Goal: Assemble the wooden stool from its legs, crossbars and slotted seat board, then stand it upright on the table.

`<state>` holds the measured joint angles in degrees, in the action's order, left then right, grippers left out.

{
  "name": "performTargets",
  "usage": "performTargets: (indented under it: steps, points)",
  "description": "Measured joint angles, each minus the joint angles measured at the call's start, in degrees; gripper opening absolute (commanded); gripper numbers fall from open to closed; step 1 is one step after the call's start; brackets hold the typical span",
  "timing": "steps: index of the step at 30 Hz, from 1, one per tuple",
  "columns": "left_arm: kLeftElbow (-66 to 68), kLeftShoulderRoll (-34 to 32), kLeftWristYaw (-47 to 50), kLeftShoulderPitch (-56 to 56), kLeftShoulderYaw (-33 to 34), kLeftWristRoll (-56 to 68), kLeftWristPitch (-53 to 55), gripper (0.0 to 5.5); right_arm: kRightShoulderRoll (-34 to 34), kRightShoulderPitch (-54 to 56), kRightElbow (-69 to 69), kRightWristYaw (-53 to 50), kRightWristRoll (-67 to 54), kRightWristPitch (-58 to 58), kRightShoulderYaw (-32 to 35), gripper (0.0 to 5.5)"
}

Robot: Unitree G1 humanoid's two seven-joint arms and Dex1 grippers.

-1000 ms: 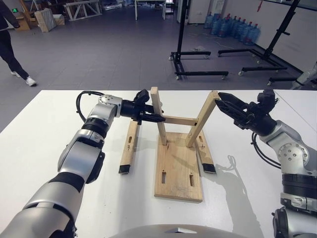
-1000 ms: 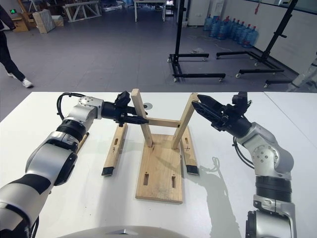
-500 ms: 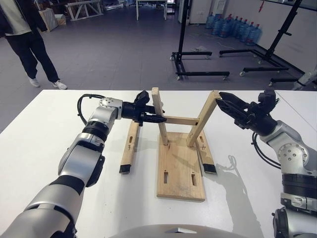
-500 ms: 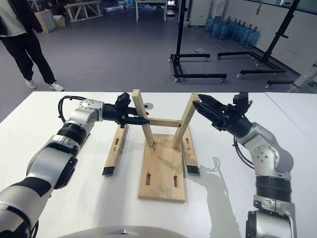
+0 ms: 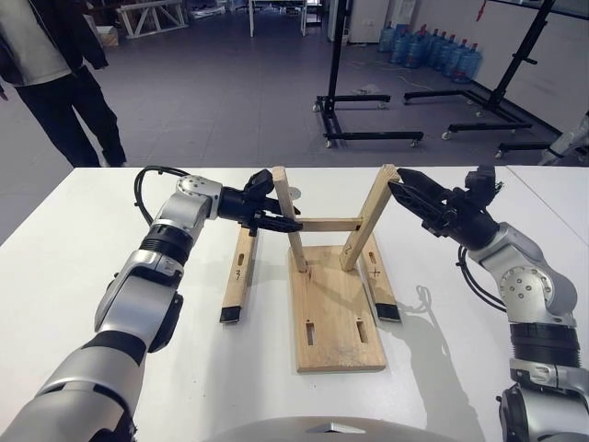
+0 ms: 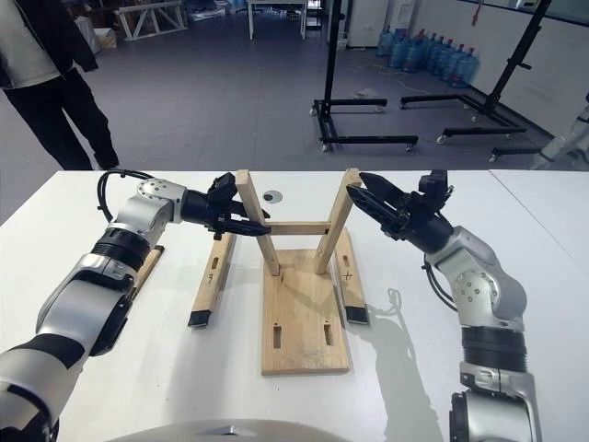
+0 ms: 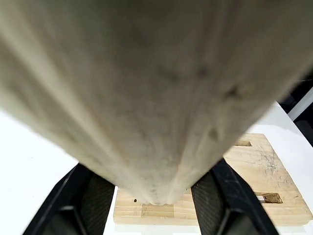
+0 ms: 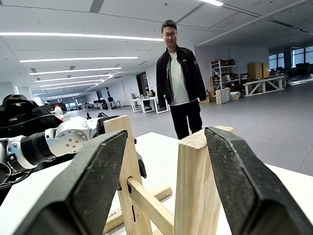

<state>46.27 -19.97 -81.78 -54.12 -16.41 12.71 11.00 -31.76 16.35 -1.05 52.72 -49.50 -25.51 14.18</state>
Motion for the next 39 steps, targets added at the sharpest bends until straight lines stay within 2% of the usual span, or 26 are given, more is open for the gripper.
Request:
performTargets:
  steps: [2,3,6,11,19,23,26,28,31,35,39]
  points:
    - [0.0,0.4,0.0,-0.3,0.0,-0.3,0.2,2.04,0.0,-0.2,-0.3,-0.6,0.2,-0.2,0.9,2.90]
    - [-0.1,1.0,0.0,-0.4,-0.1,-0.5,0.2,2.40,0.0,-1.3,-1.5,-1.8,1.4,-1.6,0.6,2.90]
    - [0.1,3.5,1.4,-0.4,-0.8,-2.2,0.2,2.78,1.3,-2.2,-2.5,-3.2,1.8,-2.0,0.6,2.90]
    - [-0.1,4.1,3.3,-0.4,1.1,-2.1,1.2,3.58,2.3,-2.3,-1.3,-4.8,1.8,-1.9,1.9,2.90]
    - [-6.5,0.6,4.3,1.6,5.5,-1.2,2.9,3.58,2.9,-2.9,0.9,-6.1,2.3,-1.9,2.9,2.90]
    - [-16.0,-3.3,4.1,4.8,12.6,5.8,7.7,3.58,3.0,-3.5,2.0,-7.0,2.2,-1.9,4.6,2.90]
    - [-18.6,-3.2,6.9,2.5,20.2,14.0,13.2,3.58,3.1,-3.5,2.4,-7.3,2.2,-1.9,5.5,2.90]
    - [-20.2,-1.8,11.1,-3.1,25.0,19.2,15.2,3.58,3.1,-3.5,2.5,-7.4,2.2,-1.9,5.7,2.90]
    - [-20.3,3.8,19.1,-6.6,27.0,21.8,15.7,3.58,3.4,-3.2,2.5,-7.6,2.2,-1.9,5.8,2.90]
    - [-20.0,9.9,26.0,-7.4,26.8,22.7,16.8,3.58,3.2,-1.8,5.3,-8.3,2.3,-1.8,5.8,2.90]
    - [-20.1,13.2,28.9,-6.4,23.3,21.5,17.9,3.58,2.4,-0.1,8.0,-8.2,2.3,-1.9,4.6,2.90]
